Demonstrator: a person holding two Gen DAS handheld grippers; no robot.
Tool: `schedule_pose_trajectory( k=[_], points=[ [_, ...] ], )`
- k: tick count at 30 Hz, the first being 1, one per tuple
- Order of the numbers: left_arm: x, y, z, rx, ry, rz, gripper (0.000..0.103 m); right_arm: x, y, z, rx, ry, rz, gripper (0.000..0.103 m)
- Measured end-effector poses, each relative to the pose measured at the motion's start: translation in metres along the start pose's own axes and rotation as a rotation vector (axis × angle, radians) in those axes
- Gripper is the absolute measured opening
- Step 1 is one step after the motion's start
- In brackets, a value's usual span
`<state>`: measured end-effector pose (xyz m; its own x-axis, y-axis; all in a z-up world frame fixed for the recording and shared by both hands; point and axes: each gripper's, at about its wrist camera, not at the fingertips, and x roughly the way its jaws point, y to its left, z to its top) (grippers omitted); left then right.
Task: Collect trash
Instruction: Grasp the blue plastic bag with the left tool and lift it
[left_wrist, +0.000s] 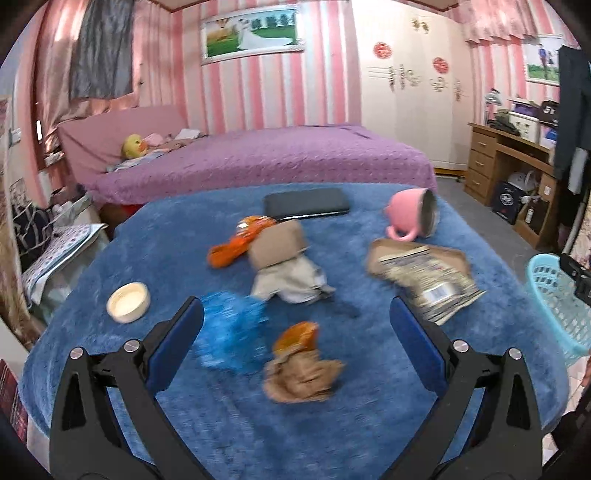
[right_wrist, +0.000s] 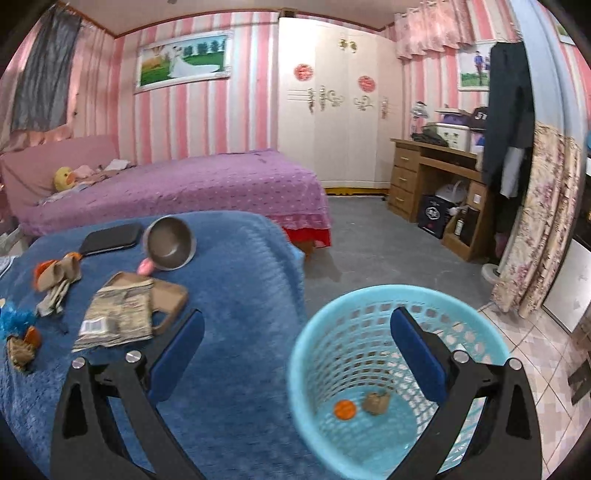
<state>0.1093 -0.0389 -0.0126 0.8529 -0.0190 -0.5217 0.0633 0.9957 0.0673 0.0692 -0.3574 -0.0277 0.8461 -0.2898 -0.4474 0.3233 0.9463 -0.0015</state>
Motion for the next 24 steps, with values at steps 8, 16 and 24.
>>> schedule_pose_trajectory(
  k=[8, 16, 24],
  points=[
    [0.011, 0.045, -0.012, -0.044, 0.044, 0.015, 0.097, -0.003, 0.032, -0.007, -0.037, 0.021, 0.054, 0.098],
    [0.025, 0.074, -0.018, -0.118, 0.127, -0.048, 0.097, -0.003, 0.051, -0.011, -0.077, 0.032, 0.046, 0.098],
    [0.037, 0.078, -0.023, -0.091, 0.172, -0.051, 0.097, -0.003, 0.066, -0.011, -0.090, 0.039, 0.046, 0.098]
  ],
)
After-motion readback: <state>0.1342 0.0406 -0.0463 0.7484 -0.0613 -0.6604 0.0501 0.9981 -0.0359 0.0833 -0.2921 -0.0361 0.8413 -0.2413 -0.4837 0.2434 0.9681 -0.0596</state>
